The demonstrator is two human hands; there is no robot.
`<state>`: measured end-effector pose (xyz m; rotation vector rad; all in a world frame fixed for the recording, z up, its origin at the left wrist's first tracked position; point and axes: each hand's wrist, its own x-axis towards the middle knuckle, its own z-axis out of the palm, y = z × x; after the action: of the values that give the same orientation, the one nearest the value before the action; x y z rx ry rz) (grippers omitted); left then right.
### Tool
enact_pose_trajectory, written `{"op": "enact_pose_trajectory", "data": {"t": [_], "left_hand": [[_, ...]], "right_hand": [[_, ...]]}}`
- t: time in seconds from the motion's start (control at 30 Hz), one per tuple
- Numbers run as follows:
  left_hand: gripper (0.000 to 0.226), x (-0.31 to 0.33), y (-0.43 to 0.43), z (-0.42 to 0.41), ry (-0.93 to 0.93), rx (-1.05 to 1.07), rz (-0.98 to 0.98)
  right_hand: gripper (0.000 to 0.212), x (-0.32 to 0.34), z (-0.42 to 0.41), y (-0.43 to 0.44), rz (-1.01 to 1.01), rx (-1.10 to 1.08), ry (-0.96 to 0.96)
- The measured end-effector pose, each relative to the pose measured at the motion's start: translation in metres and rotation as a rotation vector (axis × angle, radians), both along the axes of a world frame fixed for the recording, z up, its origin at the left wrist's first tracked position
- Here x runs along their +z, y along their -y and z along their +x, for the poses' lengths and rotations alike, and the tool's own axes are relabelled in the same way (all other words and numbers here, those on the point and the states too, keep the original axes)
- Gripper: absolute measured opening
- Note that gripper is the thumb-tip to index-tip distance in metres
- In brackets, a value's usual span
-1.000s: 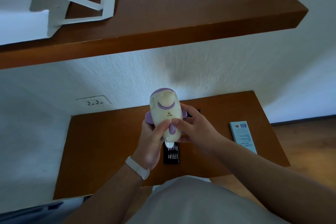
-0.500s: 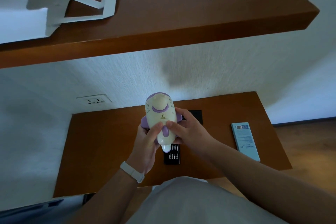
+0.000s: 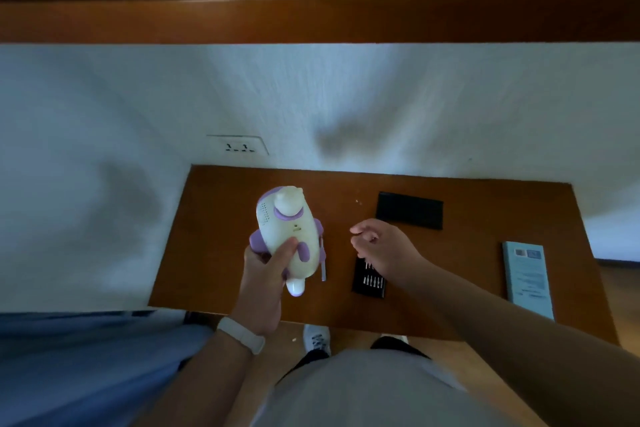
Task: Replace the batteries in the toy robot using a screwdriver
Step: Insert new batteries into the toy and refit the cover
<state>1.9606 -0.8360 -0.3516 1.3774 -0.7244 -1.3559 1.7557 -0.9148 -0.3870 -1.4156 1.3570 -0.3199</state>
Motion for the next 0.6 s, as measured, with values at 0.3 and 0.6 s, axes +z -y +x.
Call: {"op": "enact_pose_trajectory", "data": {"t": [0.3, 0.6], "left_hand": [[0.026, 0.003, -0.011, 0.031, -0.027, -0.004, -0.022], [0.025, 0.001, -0.007, 0.044, -0.088, -0.041, -0.039]], "right_hand": [[0.021, -0.063, 0.014, 0.062, -0.346, 0.202, -0.418], [0.025, -0.085, 0.021, 0.115, -0.446, 0.255, -0.539]]}}
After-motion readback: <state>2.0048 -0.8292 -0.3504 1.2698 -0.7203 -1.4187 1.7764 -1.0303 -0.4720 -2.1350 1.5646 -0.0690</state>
